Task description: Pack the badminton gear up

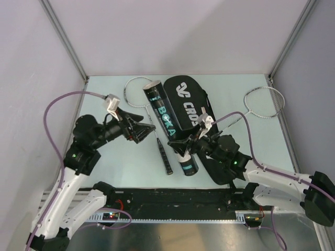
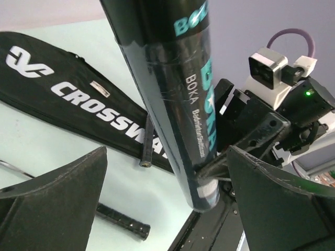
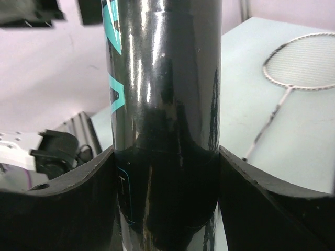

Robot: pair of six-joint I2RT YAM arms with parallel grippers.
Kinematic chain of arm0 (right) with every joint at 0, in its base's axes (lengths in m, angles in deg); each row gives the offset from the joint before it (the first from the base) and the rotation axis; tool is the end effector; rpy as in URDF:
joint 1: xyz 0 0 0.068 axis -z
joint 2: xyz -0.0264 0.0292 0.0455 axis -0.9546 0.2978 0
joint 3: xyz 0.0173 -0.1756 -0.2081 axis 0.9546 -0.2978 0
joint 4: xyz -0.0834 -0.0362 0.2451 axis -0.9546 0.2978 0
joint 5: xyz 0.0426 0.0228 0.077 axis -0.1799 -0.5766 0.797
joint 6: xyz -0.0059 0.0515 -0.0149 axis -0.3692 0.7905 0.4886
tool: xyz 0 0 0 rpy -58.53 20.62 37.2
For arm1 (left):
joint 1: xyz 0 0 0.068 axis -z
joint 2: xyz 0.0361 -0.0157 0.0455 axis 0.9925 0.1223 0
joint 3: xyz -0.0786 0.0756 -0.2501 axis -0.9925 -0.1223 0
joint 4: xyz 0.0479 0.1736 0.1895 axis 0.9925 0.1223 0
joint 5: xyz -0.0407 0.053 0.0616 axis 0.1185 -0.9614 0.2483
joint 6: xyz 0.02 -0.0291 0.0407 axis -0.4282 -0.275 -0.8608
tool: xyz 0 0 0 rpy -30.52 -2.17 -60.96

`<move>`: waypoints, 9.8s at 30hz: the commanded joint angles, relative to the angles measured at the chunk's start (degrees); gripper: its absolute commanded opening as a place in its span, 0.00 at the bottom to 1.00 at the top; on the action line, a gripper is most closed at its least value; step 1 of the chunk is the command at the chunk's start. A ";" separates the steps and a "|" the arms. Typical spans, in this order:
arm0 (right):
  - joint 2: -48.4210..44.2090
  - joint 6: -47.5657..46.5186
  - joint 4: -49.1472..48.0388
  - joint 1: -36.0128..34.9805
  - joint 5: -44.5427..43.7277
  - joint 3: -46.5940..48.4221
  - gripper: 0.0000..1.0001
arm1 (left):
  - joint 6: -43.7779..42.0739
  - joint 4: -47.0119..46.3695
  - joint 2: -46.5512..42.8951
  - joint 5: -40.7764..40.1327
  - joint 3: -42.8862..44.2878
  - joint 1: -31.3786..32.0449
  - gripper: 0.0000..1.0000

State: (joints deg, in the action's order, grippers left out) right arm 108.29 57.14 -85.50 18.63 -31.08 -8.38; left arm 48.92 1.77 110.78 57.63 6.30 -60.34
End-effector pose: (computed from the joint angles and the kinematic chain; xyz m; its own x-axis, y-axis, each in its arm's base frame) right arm 0.1313 0.1864 0.2876 -0.1620 0.2148 -0.9631 -0.8434 0.4765 0.2481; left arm 0.1277 -0.0728 0.3917 -0.3520 -0.2334 -0.9064 0.7168 0.5555 -0.4214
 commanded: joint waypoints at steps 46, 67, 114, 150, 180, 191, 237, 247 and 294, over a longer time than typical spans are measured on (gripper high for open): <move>-10.28 29.73 29.89 11.17 -15.89 3.00 0.98 | -11.32 19.93 30.30 -20.99 14.55 -26.96 0.50; -17.85 40.19 54.31 16.42 -32.03 4.21 0.91 | -16.76 29.35 65.85 -39.37 35.37 -32.35 0.74; -31.95 22.03 56.99 22.01 -20.42 2.99 0.92 | -16.97 -2.82 64.46 -25.78 20.92 30.67 0.75; -17.19 35.35 27.00 28.56 -8.28 -13.03 0.86 | 9.81 -19.51 51.56 -18.99 3.55 33.72 0.00; -14.52 40.56 13.31 31.80 -6.97 -19.28 0.04 | 18.73 -28.65 46.89 -18.59 -1.10 40.34 0.29; -29.60 32.60 38.91 34.12 -9.90 -11.69 0.00 | 14.18 -14.66 47.87 -34.25 3.87 39.70 0.78; -39.44 31.38 55.87 30.29 -1.48 -8.57 0.00 | -7.66 -0.61 56.13 -41.65 13.02 16.62 0.54; -40.00 35.05 61.69 26.48 -0.07 -9.48 0.00 | -4.05 -0.47 52.77 -39.72 14.50 30.92 0.58; -42.66 40.47 64.22 21.75 7.77 -14.51 0.00 | 7.94 -0.08 51.30 -47.83 13.82 39.42 0.00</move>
State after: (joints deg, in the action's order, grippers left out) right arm 64.40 96.17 -16.47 40.84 -29.26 -21.74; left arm 54.93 3.54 165.66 12.32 21.12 -20.61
